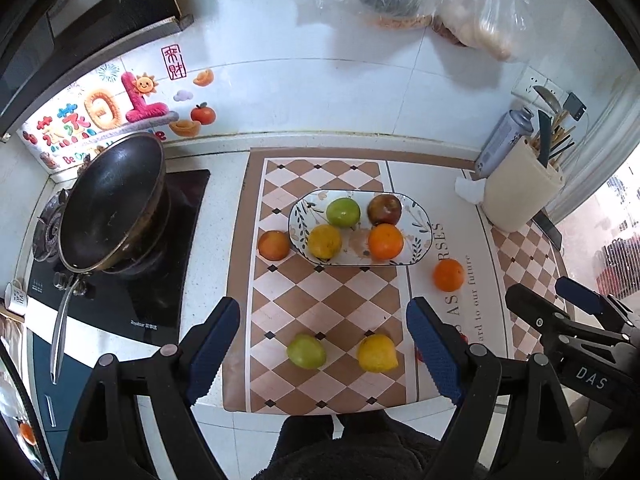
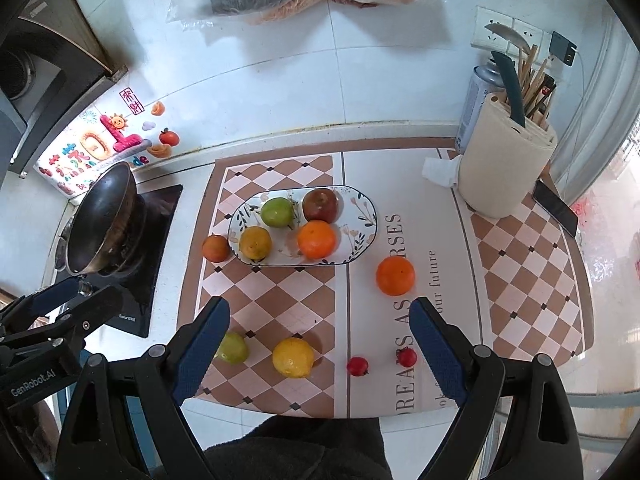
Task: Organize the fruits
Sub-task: 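Grasp a lemon with the right tool while the left tool grasps a green apple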
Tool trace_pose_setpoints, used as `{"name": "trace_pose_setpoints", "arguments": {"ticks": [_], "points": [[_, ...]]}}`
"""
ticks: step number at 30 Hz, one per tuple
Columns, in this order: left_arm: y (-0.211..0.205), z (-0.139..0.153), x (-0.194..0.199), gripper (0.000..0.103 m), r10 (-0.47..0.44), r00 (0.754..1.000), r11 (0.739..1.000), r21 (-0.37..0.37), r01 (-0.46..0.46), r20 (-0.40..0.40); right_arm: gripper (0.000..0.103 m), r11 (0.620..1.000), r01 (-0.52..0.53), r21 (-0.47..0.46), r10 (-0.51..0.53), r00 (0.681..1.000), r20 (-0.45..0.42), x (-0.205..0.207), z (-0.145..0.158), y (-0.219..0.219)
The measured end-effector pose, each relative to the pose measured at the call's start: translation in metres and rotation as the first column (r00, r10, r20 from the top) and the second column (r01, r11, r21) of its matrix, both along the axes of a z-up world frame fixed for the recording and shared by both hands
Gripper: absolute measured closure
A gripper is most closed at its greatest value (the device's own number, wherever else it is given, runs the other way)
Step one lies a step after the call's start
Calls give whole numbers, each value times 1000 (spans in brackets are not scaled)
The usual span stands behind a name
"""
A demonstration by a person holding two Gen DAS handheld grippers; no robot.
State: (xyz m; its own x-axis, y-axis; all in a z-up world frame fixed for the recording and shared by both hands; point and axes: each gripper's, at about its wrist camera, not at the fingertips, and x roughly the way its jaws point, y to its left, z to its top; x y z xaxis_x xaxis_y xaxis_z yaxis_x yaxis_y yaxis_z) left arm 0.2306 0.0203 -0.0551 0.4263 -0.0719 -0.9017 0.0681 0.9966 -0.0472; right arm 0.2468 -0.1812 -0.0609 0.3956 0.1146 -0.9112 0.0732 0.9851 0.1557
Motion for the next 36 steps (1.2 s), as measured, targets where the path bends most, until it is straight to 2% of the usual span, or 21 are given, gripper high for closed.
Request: {"name": "trace_pose_setpoints", "arguments": {"ticks": [5,6,7,9,11,14,17,20,24,27,29,32,36], "points": [[2,-3,2,18,3,1000,1000,10,-3,17,10,1000,-19,21,19,1000,10,0,4,3],[2,-6,4,15,3,1000,1000,20,-3,19,10,999,-28,25,28,1000,0,2,0,5],[3,-11,6,6,3,1000,999,33,-3,10,10,999,-41,26,41,999,-20,4,-6,8],[8,-24,9,4,15,1000,998,58,-16,6,10,997,-72,39,75,994,-73,7,-27,15],[14,-43,11,4,36,999,995,97,-34,-20,10,993,-108,55,115,982,-150,11,-60,25],[27,-75,14,4,72,994,990,123,-62,-83,11,983,-132,124,163,944,-288,19,-121,38],[40,-115,16,4,114,981,984,154,-90,-155,21,979,-137,154,187,903,-386,23,-178,49],[52,-156,16,4,158,954,980,157,-121,-255,30,977,-137,161,198,864,-464,27,-225,57],[58,-199,13,4,186,911,980,133,-146,-369,38,975,-158,157,218,821,-527,33,-267,71],[58,-220,10,4,190,884,982,99,-163,-427,38,968,-200,154,251,826,-505,36,-273,78],[56,-228,12,4,178,878,984,74,-162,-444,38,965,-224,140,264,822,-504,35,-273,77],[48,-241,15,4,144,867,989,38,-143,-477,38,967,-212,138,253,824,-508,33,-274,65],[37,-267,21,4,100,834,990,-31,-139,-542,38,972,-180,153,234,826,-514,34,-276,44]]}}
